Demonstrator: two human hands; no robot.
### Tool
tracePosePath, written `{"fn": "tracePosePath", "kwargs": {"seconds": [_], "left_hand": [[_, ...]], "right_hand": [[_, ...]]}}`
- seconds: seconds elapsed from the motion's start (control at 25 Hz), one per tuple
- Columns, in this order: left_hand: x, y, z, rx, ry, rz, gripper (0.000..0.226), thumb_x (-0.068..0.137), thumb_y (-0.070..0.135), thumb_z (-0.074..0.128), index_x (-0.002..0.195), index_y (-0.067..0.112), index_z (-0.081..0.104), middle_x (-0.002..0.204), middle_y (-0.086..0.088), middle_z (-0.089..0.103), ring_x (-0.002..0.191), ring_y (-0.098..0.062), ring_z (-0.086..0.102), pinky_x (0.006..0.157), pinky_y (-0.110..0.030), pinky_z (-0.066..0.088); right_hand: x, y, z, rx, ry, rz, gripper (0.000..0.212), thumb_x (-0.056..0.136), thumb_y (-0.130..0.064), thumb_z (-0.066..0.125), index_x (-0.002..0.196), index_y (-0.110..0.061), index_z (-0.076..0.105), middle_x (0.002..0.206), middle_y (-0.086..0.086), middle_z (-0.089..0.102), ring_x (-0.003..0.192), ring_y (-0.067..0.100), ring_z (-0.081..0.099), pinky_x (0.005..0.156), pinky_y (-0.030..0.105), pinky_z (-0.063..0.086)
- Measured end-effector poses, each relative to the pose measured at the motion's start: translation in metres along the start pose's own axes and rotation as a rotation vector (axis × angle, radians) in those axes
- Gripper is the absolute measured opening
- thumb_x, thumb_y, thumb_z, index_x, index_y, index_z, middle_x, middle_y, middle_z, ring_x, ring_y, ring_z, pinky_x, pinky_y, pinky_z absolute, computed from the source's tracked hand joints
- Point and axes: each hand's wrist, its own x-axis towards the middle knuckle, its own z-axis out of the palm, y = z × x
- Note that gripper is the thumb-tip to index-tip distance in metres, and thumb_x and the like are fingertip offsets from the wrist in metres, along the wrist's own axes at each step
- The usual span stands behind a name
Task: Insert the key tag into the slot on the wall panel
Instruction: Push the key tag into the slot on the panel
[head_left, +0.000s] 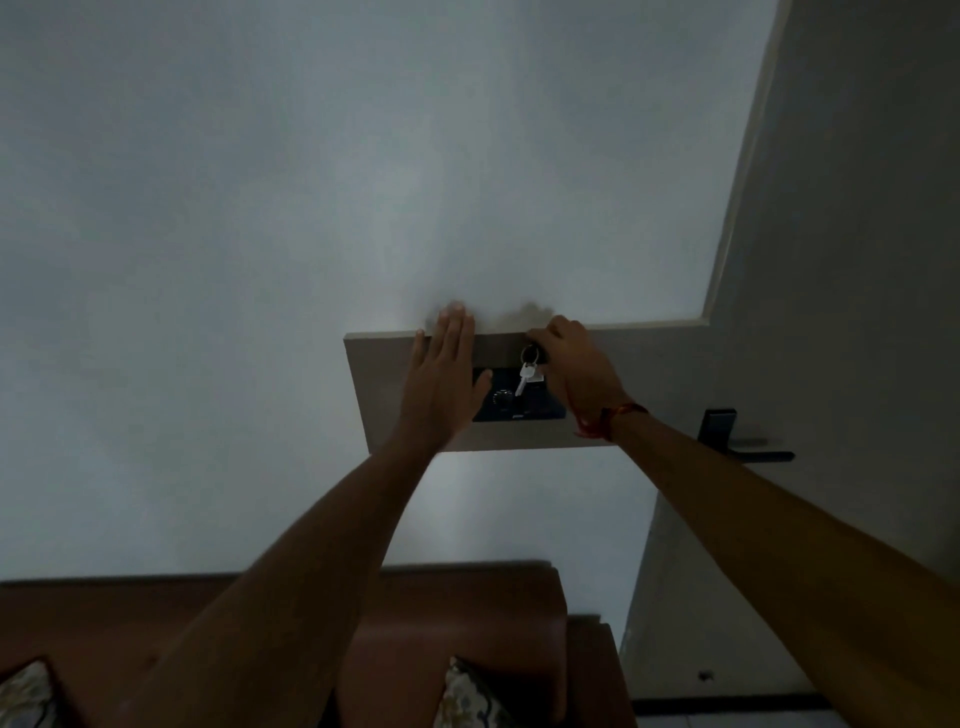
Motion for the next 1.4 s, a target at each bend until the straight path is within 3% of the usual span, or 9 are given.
{"fn": "tracePosePath", "kwargs": {"seconds": [0.2,0.4,0.68,0.8,0.92,1.04,1.16,1.28,1.4], "left_hand": [[-0.002,-0.001,0.004,0.004,0.000,0.001,0.081,0.101,0.047,0.045,0.162,0.007,0.008,0.171,-0.013,0.005,0.159,-0.026,0.002,0.129,-0.050,0.011],[-0.004,-0.001,0.005,-0.002,-0.001,-0.011,0.082,0.101,0.047,0.046,0.161,0.006,0.009,0.171,-0.014,0.006,0.159,-0.026,0.002,0.129,-0.050,0.011],[-0.007,-0.002,0.003,-0.020,-0.036,-0.021,0.080,0.102,0.046,0.043,0.161,0.006,0.008,0.171,-0.013,0.006,0.159,-0.026,0.002,0.130,-0.050,0.008],[-0.007,-0.003,0.001,-0.013,-0.053,-0.031,0.079,0.103,0.046,0.041,0.161,0.006,0.008,0.171,-0.013,0.005,0.159,-0.025,0.001,0.129,-0.051,0.008],[-0.007,-0.005,0.001,-0.016,-0.061,-0.041,0.078,0.103,0.046,0.041,0.161,0.006,0.008,0.171,-0.013,0.005,0.159,-0.025,0.001,0.129,-0.051,0.008],[-0.005,-0.005,0.002,-0.030,-0.067,-0.052,0.078,0.103,0.045,0.042,0.161,0.006,0.007,0.171,-0.012,0.004,0.159,-0.025,0.000,0.129,-0.051,0.007],[-0.004,-0.004,0.005,-0.043,-0.055,-0.045,0.079,0.102,0.044,0.044,0.161,0.007,0.007,0.172,-0.011,0.003,0.159,-0.024,-0.001,0.130,-0.050,0.006],[-0.005,-0.005,0.008,-0.031,-0.052,-0.027,0.079,0.102,0.044,0.044,0.162,0.008,0.007,0.172,-0.011,0.003,0.159,-0.024,-0.001,0.130,-0.050,0.007],[-0.005,-0.005,0.010,-0.017,-0.056,-0.028,0.079,0.102,0.044,0.044,0.162,0.008,0.007,0.172,-0.011,0.004,0.159,-0.024,0.000,0.129,-0.051,0.009]], "right_hand": [[0.001,-0.011,-0.001,-0.087,-0.007,-0.024,0.015,0.085,-0.005,0.064,0.100,-0.004,0.065,0.109,0.014,0.058,0.096,0.031,0.054,0.072,0.043,0.054],[0.004,-0.019,-0.010,-0.254,-0.030,-0.123,0.013,0.090,-0.008,0.056,0.100,-0.003,0.064,0.110,0.015,0.059,0.099,0.033,0.054,0.071,0.041,0.057],[0.014,-0.023,-0.016,-0.448,-0.108,-0.275,0.022,0.090,0.004,0.042,0.104,-0.001,0.060,0.112,0.018,0.059,0.101,0.036,0.056,0.070,0.045,0.056],[0.014,-0.018,-0.009,-0.186,-0.023,-0.120,0.013,0.096,-0.011,0.047,0.098,-0.004,0.058,0.103,0.016,0.060,0.096,0.031,0.055,0.070,0.043,0.051],[0.009,-0.014,0.003,0.391,0.182,0.277,0.016,0.090,-0.016,0.063,0.084,0.000,0.063,0.089,0.017,0.063,0.079,0.023,0.053,0.068,0.033,0.042],[0.006,-0.017,0.013,0.875,0.318,0.599,0.014,0.083,-0.008,0.071,0.090,0.005,0.070,0.094,0.024,0.072,0.086,0.034,0.067,0.073,0.040,0.057],[0.001,-0.020,0.019,1.171,0.372,0.752,0.014,0.083,0.000,0.069,0.095,0.006,0.070,0.095,0.019,0.073,0.088,0.030,0.070,0.068,0.026,0.061],[-0.007,-0.013,0.022,0.911,0.340,0.697,0.010,0.083,0.003,0.066,0.091,0.004,0.072,0.094,0.021,0.072,0.084,0.023,0.064,0.074,0.031,0.054],[-0.018,-0.007,0.025,0.499,0.305,0.466,0.008,0.082,0.001,0.067,0.088,0.002,0.071,0.094,0.020,0.070,0.084,0.024,0.062,0.072,0.018,0.043]]}}
